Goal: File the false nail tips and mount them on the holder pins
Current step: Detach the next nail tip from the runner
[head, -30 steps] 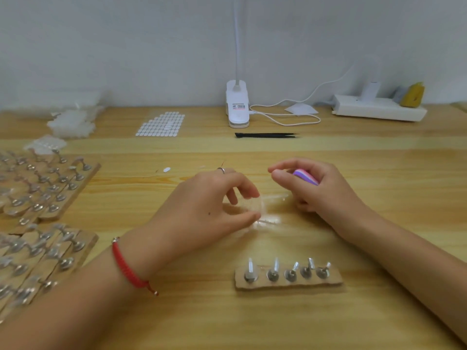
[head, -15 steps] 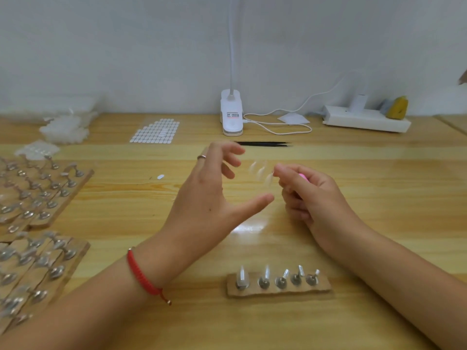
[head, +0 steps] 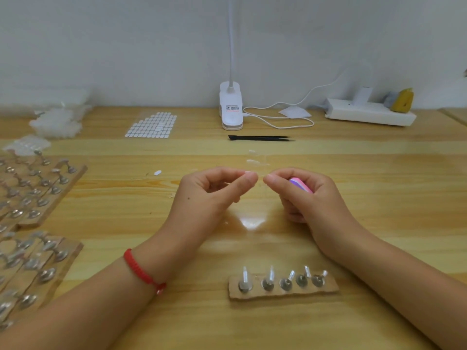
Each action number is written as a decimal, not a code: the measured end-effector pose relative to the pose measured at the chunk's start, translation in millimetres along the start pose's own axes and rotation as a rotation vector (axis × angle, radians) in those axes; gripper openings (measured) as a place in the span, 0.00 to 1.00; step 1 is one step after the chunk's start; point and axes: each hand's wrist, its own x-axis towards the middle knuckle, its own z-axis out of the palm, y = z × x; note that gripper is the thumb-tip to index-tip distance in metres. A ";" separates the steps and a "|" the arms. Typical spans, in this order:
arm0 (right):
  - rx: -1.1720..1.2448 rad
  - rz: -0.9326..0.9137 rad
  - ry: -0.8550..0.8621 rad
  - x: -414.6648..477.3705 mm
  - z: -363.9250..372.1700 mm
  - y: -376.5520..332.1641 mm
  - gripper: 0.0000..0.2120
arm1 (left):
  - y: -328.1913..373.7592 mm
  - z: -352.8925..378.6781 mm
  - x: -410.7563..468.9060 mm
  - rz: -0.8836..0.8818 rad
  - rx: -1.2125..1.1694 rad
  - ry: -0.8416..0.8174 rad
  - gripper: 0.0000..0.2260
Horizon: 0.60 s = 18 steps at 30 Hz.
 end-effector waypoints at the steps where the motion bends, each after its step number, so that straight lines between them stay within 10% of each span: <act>1: 0.014 0.022 -0.002 0.7 -0.9 0.1 0.09 | -0.1 -0.2 -0.5 0.000 -0.007 -0.013 0.12; 18: 0.151 0.272 -0.396 10.6 -19.3 -13.2 0.07 | 1.2 1.7 -2.8 -0.089 -0.141 -0.151 0.06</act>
